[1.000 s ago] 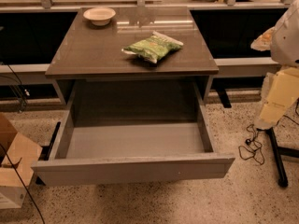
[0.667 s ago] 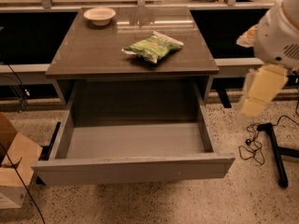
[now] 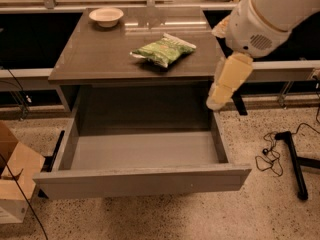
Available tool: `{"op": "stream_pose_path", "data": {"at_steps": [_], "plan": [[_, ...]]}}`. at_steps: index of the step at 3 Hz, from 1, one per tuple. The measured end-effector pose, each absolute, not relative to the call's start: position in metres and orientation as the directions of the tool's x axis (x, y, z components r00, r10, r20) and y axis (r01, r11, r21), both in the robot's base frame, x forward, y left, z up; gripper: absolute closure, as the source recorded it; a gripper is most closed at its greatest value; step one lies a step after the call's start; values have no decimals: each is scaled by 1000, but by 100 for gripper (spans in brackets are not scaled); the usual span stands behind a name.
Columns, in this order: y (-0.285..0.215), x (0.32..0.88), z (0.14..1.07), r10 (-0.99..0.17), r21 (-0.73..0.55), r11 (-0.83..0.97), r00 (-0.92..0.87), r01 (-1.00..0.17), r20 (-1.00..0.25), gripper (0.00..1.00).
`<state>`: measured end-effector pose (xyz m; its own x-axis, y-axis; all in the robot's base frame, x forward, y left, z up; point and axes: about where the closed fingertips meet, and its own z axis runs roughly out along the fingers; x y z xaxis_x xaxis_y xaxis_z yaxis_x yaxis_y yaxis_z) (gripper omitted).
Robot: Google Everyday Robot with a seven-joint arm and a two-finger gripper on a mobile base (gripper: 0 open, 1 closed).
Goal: Place green jalapeno chip bag into top drawer
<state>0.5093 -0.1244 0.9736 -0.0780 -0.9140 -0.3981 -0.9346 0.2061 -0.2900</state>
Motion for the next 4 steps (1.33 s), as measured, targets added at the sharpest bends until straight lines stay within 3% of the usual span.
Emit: {"op": "stream_pose_path", "data": {"at_steps": [2, 4], "plan": [[-87, 574, 953, -901, -283, 184, -47, -941, -430, 0], [-75, 588, 932, -903, -259, 191, -66, -947, -425, 0]]}}
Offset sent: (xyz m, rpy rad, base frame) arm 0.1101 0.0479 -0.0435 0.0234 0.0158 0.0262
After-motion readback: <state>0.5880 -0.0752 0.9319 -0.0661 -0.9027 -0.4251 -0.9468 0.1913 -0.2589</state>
